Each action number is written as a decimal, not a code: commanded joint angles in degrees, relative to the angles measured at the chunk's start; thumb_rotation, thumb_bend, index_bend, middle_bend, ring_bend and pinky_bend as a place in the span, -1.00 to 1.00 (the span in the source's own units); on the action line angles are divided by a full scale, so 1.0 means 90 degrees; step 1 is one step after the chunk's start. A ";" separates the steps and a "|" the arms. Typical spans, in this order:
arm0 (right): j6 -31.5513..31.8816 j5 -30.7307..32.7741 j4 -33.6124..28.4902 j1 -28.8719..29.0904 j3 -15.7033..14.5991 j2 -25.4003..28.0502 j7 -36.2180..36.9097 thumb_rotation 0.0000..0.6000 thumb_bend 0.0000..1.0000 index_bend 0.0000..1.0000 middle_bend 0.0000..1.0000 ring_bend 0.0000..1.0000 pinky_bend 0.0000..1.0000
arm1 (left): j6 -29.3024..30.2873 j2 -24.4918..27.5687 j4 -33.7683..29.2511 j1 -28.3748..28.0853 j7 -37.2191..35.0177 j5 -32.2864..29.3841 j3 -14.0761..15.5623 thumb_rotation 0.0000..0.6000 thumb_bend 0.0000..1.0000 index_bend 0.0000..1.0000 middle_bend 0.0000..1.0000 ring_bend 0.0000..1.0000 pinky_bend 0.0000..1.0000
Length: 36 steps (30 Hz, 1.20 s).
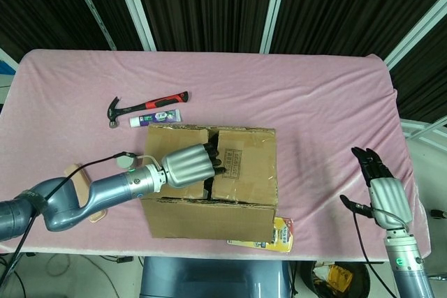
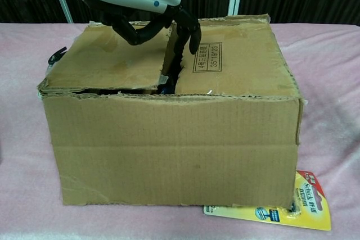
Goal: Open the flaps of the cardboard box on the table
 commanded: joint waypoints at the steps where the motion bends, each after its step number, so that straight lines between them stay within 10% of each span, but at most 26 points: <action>1: 0.0006 -0.0014 0.0038 0.0004 -0.0022 -0.0019 0.0034 1.00 -0.46 -0.98 -0.76 -0.91 -0.52 | -0.0175 -0.0174 0.0135 -0.0123 0.0206 -0.0146 0.0046 1.00 0.94 -0.44 -0.25 -0.49 -0.35; 15: 0.0029 -0.0013 0.0039 0.0020 -0.0051 -0.0016 0.0122 1.00 -0.46 -0.98 -0.76 -0.91 -0.52 | -0.0193 -0.0311 0.0237 -0.0209 0.0743 -0.0667 0.0087 1.00 1.00 -0.19 0.10 -0.22 -0.18; 36: 0.0005 0.0100 0.0189 0.0033 -0.0093 -0.0114 0.0017 1.00 -0.45 -0.98 -0.76 -0.91 -0.52 | 0.1431 0.1847 -0.0782 0.0639 0.0154 -0.0268 0.0017 1.00 1.00 -0.18 0.12 -0.20 -0.17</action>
